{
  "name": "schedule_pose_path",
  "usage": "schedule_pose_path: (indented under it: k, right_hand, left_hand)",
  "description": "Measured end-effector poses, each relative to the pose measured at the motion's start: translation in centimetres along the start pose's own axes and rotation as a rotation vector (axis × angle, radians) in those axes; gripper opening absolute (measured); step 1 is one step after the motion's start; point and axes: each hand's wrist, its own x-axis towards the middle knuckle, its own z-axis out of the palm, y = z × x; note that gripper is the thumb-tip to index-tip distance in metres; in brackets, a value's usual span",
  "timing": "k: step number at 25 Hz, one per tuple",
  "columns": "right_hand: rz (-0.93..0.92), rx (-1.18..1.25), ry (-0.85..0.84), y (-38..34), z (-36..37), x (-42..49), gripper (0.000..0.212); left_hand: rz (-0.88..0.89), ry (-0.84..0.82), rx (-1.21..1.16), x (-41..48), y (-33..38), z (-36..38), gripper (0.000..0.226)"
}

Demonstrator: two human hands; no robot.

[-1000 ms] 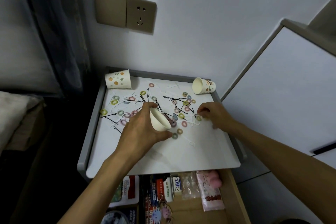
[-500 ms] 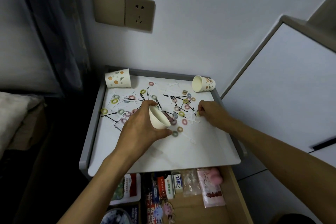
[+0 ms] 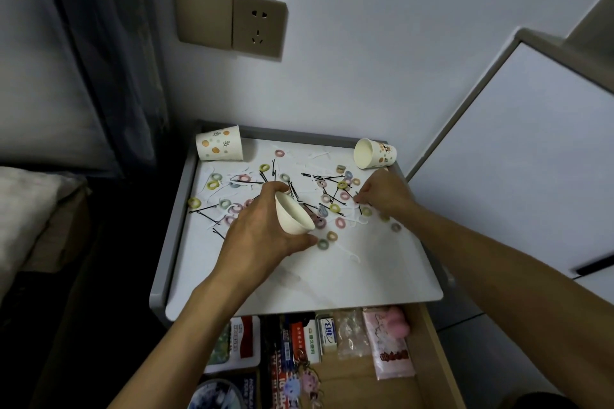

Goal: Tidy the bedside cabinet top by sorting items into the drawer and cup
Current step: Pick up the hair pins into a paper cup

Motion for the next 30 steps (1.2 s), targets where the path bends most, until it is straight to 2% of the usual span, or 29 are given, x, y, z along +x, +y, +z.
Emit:
schedule_pose_path:
  k: [3, 7, 13, 17, 20, 22, 27, 30]
  right_hand:
    - [0.096, -0.133, 0.036, -1.0, 0.9, 0.0, 0.038]
    - [0.107, -0.245, 0.058, -1.9, 1.5, 0.0, 0.026]
    - [0.066, -0.152, -0.081, -1.3, 1.5, -0.3, 0.022]
    - [0.018, -0.124, -0.023, -0.4, 0.4, -0.2, 0.018]
    - [-0.041, -0.022, 0.062, 0.0, 0.2, -0.3, 0.015]
    - [-0.068, 0.067, 0.052, 0.0, 0.1, -0.2, 0.019]
    - [-0.083, 0.426, 0.101, -0.6, -1.0, -1.3, 0.011]
    - [-0.229, 0.609, 0.029, -2.3, -3.0, -3.1, 0.01]
  left_hand:
    - [0.008, -0.001, -0.003, 0.1, -0.2, -0.2, 0.083]
    - [0.005, 0.0, -0.002, 0.2, -0.4, -0.3, 0.081]
    - [0.007, -0.014, 0.011, -0.1, -0.2, -0.3, 0.082]
    - [0.019, 0.01, 0.021, -0.2, -0.3, -0.6, 0.081]
    - [0.012, 0.011, 0.022, -0.2, -0.4, -0.7, 0.081]
    - [0.008, 0.013, 0.02, 0.0, -0.6, -0.8, 0.081]
    - [0.003, 0.019, 0.029, 0.3, -0.8, -1.0, 0.081]
    - [0.001, 0.019, 0.031, 0.3, -0.8, -0.9, 0.08]
